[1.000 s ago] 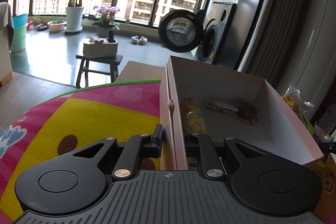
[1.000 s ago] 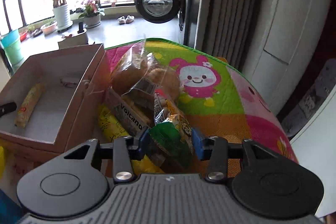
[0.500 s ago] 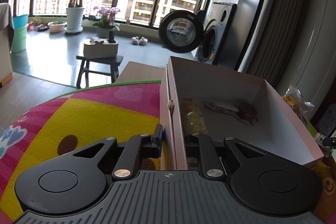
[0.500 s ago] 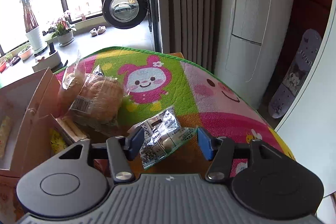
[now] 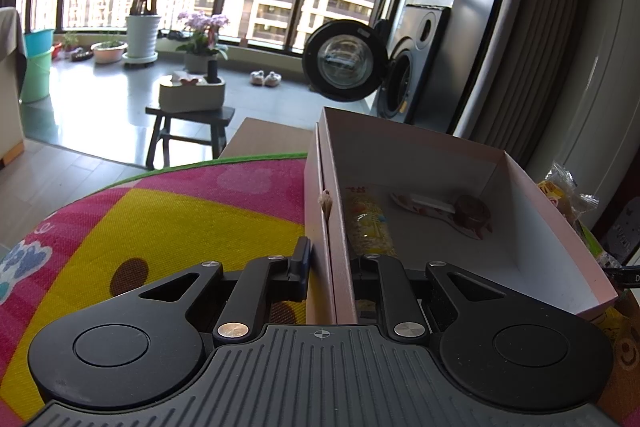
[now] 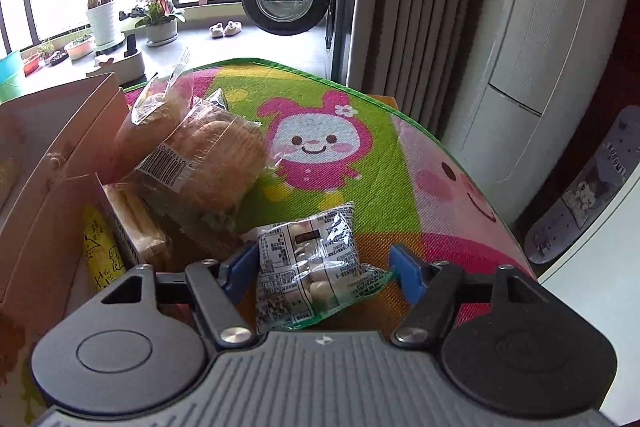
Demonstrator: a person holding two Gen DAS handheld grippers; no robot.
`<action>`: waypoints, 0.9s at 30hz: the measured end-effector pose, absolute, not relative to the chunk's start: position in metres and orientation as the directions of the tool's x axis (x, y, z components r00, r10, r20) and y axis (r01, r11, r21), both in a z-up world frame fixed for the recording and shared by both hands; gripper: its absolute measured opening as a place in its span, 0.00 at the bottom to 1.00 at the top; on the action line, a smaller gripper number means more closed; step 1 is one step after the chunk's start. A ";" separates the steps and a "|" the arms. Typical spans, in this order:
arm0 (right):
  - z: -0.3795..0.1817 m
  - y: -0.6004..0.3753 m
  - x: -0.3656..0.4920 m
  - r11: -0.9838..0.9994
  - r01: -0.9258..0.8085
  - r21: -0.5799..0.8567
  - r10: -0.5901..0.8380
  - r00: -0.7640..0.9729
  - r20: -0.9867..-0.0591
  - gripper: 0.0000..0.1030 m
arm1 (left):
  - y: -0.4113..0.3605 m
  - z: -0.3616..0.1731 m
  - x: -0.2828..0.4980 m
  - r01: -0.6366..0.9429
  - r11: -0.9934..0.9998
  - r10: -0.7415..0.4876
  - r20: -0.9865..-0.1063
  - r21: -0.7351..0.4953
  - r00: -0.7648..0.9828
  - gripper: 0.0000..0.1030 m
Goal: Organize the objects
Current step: 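Grasp the small white snack packet with the right tool, then carry the white packet into the pink box and release it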
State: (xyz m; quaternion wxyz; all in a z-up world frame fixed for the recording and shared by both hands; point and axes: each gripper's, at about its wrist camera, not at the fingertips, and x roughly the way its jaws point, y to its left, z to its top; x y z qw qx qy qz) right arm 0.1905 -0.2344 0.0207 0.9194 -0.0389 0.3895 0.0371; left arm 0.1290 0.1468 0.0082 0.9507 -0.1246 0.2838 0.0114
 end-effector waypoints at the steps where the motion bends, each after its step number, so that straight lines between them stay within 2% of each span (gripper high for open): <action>1: 0.022 -0.235 0.186 0.995 -0.093 -0.041 0.035 0.692 -0.721 0.66 | 0.147 0.008 0.129 -0.092 0.969 -0.049 -0.542 -0.230 0.839 0.16; 10: 0.051 -0.225 0.105 0.991 -0.113 -0.072 0.025 0.680 -0.733 0.65 | 0.145 0.009 0.129 -0.093 0.970 -0.046 -0.542 -0.226 0.839 0.16; 18: 0.075 -0.176 0.024 0.962 -0.273 -0.019 0.158 0.610 -0.777 0.65 | 0.146 0.009 0.128 -0.092 0.969 -0.048 -0.542 -0.229 0.839 0.16; 22: 0.116 -0.144 0.011 0.931 -0.364 0.026 0.268 0.632 -0.727 0.65 | 0.147 0.009 0.128 -0.092 0.969 -0.050 -0.542 -0.231 0.839 0.16; 27: 0.182 -0.106 0.030 0.897 -0.433 0.092 0.393 0.684 -0.615 0.65 | 0.146 0.009 0.128 -0.092 0.969 -0.049 -0.541 -0.230 0.839 0.16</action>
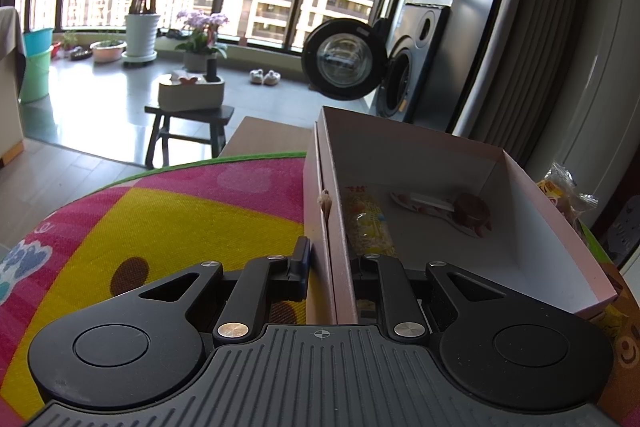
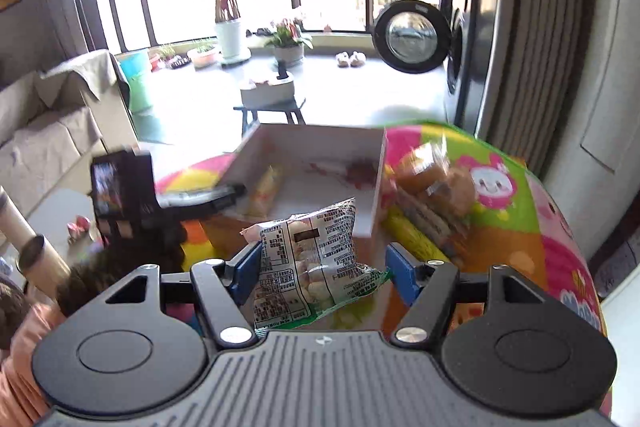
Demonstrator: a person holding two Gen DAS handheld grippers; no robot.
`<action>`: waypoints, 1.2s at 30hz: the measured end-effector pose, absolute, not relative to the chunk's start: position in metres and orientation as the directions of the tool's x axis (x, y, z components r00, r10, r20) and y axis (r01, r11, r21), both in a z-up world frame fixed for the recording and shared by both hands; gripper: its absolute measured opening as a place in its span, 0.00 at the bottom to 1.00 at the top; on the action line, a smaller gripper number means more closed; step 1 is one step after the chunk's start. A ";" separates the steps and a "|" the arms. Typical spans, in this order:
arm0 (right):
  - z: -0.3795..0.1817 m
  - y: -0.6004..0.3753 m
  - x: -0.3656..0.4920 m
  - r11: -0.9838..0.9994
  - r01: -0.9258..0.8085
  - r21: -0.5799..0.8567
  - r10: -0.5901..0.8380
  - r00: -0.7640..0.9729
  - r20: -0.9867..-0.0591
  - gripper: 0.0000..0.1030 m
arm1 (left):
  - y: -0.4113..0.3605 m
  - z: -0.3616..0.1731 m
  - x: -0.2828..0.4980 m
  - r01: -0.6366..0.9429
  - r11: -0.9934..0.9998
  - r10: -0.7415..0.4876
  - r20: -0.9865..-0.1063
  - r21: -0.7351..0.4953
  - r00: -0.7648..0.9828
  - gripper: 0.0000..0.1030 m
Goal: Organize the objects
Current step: 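Carry the white packet into the pink box and release it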
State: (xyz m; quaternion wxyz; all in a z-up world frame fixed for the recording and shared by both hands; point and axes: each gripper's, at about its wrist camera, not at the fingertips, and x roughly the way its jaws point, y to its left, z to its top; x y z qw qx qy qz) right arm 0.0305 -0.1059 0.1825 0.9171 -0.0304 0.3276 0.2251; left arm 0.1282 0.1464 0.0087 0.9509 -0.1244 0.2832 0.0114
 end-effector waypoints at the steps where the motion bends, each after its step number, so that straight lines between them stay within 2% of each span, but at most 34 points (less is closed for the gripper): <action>1: 0.191 -0.098 0.039 0.890 -0.444 0.103 0.412 0.687 -0.599 0.65 | 0.146 0.009 0.128 -0.092 0.969 -0.049 -0.541 -0.231 0.839 0.16; 5: 0.193 -0.058 0.075 0.892 -0.445 0.079 0.403 0.704 -0.585 0.65 | 0.147 0.009 0.128 -0.091 0.968 -0.053 -0.541 -0.235 0.839 0.17; 10: 0.148 -0.026 0.123 0.919 -0.378 0.114 0.353 0.656 -0.667 0.65 | 0.147 0.008 0.128 -0.090 0.967 -0.055 -0.542 -0.238 0.839 0.17; 17: 0.097 -0.031 0.153 0.953 -0.267 0.144 0.284 0.620 -0.731 0.65 | 0.147 0.008 0.128 -0.090 0.967 -0.055 -0.542 -0.237 0.839 0.17; 23: 0.082 -0.039 0.152 0.954 -0.259 0.153 0.283 0.599 -0.749 0.68 | 0.147 0.008 0.128 -0.090 0.967 -0.055 -0.542 -0.237 0.839 0.17; 29: 0.088 -0.045 0.136 0.960 -0.269 0.075 0.240 0.658 -0.714 0.68 | 0.147 0.008 0.129 -0.090 0.967 -0.055 -0.542 -0.237 0.839 0.17; 36: 0.103 -0.080 0.109 0.970 -0.226 -0.083 0.125 0.766 -0.631 0.68 | 0.147 0.008 0.129 -0.090 0.967 -0.055 -0.542 -0.237 0.839 0.17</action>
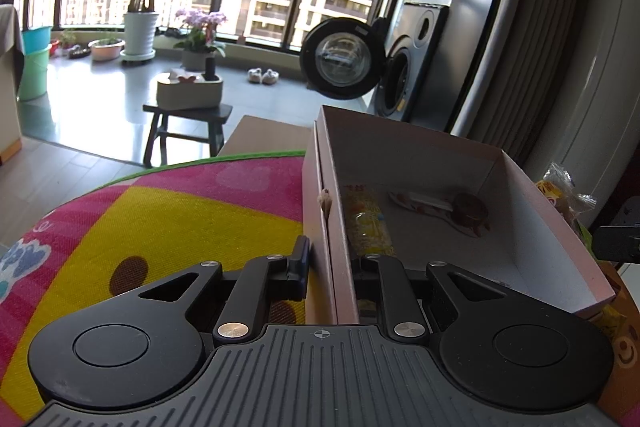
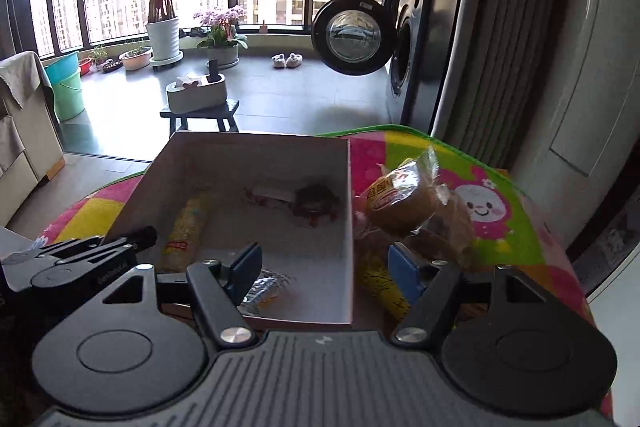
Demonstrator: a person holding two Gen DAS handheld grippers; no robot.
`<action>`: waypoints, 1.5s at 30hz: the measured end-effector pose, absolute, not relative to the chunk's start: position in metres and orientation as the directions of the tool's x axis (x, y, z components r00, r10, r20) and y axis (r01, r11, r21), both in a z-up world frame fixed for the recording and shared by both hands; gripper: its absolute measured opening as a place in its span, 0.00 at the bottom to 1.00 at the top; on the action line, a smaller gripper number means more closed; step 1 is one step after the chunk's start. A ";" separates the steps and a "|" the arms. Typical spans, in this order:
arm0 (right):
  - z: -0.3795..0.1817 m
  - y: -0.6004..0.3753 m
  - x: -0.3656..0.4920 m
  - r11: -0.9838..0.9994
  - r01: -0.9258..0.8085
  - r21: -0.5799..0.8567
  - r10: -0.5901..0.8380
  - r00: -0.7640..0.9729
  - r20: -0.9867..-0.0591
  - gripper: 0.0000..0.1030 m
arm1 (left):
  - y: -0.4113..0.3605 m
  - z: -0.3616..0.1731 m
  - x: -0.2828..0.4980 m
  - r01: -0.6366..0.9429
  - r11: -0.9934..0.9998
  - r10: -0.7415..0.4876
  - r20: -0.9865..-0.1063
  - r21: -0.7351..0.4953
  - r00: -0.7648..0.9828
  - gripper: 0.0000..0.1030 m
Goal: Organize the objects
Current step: 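Carry the white packet into the pink box and release it, then grasp the long yellow snack bar with the right tool and lift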
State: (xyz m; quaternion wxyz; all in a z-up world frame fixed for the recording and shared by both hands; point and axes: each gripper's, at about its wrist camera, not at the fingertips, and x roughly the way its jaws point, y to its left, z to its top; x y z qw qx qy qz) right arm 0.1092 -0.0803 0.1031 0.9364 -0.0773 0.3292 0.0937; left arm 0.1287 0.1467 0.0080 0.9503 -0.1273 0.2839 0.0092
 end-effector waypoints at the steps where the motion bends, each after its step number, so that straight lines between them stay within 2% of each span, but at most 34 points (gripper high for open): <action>1: 0.103 -0.088 0.107 0.970 -0.222 -0.098 0.114 0.773 -0.624 0.69 | 0.147 0.008 0.129 -0.090 0.967 -0.055 -0.542 -0.237 0.839 0.17; 7: 0.095 -0.132 0.092 0.966 -0.186 -0.179 0.044 0.802 -0.595 0.72 | 0.147 0.008 0.129 -0.090 0.968 -0.054 -0.541 -0.235 0.839 0.17; 12: 0.072 -0.164 0.087 0.964 -0.178 -0.195 0.023 0.791 -0.611 0.74 | 0.148 0.009 0.129 -0.089 0.969 -0.052 -0.539 -0.231 0.841 0.17; 22: 0.017 -0.175 0.116 0.948 -0.266 -0.173 0.090 0.750 -0.655 0.74 | 0.148 0.010 0.129 -0.087 0.971 -0.048 -0.536 -0.223 0.843 0.17; 31: 0.012 -0.169 0.132 0.922 -0.367 -0.123 0.211 0.742 -0.636 0.74 | 0.147 0.010 0.129 -0.085 0.975 -0.039 -0.530 -0.207 0.847 0.16; 33: 0.012 -0.170 0.133 0.920 -0.379 -0.103 0.231 0.733 -0.640 0.69 | 0.147 0.009 0.129 -0.085 0.976 -0.037 -0.529 -0.203 0.848 0.16; 35: 0.013 -0.172 0.132 0.918 -0.392 -0.063 0.262 0.718 -0.645 0.56 | 0.145 0.009 0.128 -0.085 0.977 -0.032 -0.527 -0.196 0.849 0.16; 42: 0.014 -0.171 0.124 0.926 -0.376 -0.022 0.272 0.708 -0.652 0.39 | 0.144 0.009 0.127 -0.085 0.978 -0.029 -0.524 -0.191 0.851 0.16; 45: 0.017 -0.171 0.115 0.931 -0.366 -0.016 0.264 0.700 -0.664 0.27 | 0.144 0.009 0.127 -0.084 0.978 -0.029 -0.525 -0.191 0.851 0.16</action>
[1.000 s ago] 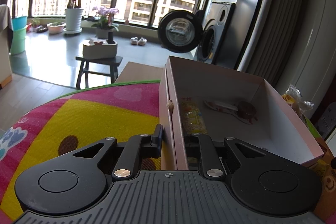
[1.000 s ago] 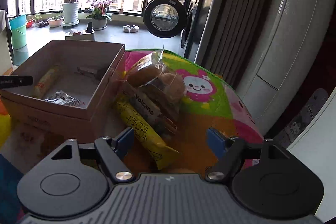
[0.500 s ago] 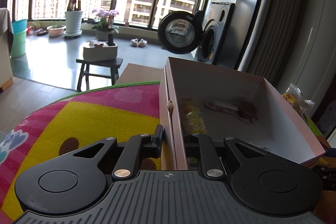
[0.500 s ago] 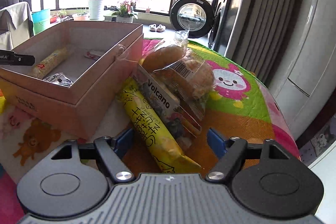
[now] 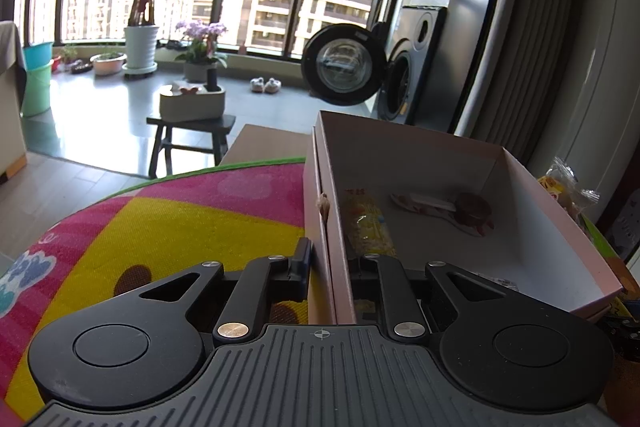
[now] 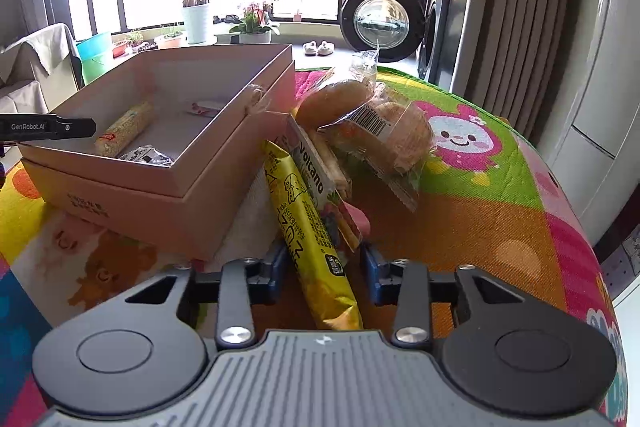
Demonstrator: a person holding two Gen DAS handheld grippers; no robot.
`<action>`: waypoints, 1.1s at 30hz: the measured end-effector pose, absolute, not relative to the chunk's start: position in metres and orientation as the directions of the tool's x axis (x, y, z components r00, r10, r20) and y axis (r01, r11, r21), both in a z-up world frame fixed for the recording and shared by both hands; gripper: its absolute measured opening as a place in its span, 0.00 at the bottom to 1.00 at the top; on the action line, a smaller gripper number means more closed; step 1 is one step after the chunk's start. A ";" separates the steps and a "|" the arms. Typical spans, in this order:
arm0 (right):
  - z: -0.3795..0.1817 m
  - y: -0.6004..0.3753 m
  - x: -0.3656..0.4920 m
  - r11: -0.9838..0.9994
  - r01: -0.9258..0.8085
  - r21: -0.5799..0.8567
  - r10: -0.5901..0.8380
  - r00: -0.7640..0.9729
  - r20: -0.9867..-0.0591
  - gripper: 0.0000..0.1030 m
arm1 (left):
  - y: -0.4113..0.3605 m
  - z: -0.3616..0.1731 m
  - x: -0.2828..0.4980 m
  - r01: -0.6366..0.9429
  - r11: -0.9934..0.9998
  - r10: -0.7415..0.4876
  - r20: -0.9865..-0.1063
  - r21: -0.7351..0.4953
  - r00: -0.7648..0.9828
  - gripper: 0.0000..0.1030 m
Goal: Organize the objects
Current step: 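Grasp the long yellow snack bar with the right tool and lift, then carry the yellow snack bar into the pink box and release it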
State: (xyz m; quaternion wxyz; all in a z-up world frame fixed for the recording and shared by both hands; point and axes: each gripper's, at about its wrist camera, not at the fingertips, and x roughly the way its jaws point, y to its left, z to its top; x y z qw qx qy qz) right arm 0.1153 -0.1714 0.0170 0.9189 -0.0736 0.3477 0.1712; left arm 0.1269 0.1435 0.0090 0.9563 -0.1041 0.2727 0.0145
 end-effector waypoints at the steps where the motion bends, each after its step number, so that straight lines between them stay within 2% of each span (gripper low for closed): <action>1: 0.018 -0.173 0.111 0.933 -0.359 -0.013 0.258 0.696 -0.670 0.25 | 0.144 0.009 0.127 -0.085 0.978 -0.029 -0.525 -0.191 0.851 0.16; 6: 0.022 -0.171 0.073 0.945 -0.327 -0.017 0.224 0.682 -0.696 0.20 | 0.144 0.009 0.127 -0.085 0.978 -0.029 -0.525 -0.192 0.851 0.16; 15: 0.029 -0.141 0.001 0.922 -0.387 0.007 0.264 0.617 -0.741 0.22 | 0.143 0.008 0.126 -0.084 0.977 -0.032 -0.525 -0.194 0.851 0.16; 19: 0.031 -0.135 -0.007 0.923 -0.383 0.036 0.278 0.598 -0.752 0.28 | 0.143 0.008 0.126 -0.084 0.977 -0.032 -0.525 -0.195 0.850 0.16; 23: 0.037 -0.129 -0.012 0.894 -0.438 0.092 0.353 0.563 -0.747 0.44 | 0.141 0.008 0.126 -0.083 0.977 -0.033 -0.526 -0.196 0.850 0.16; 26: 0.045 -0.123 -0.014 0.888 -0.457 0.040 0.343 0.604 -0.720 0.52 | 0.142 0.008 0.126 -0.083 0.977 -0.033 -0.525 -0.196 0.850 0.16; 29: 0.045 -0.119 -0.002 0.901 -0.433 -0.007 0.298 0.632 -0.715 0.52 | 0.142 0.008 0.126 -0.083 0.977 -0.033 -0.526 -0.196 0.850 0.16; 33: 0.035 -0.118 0.022 0.922 -0.387 0.007 0.267 0.624 -0.734 0.52 | 0.142 0.008 0.126 -0.083 0.977 -0.033 -0.526 -0.196 0.850 0.16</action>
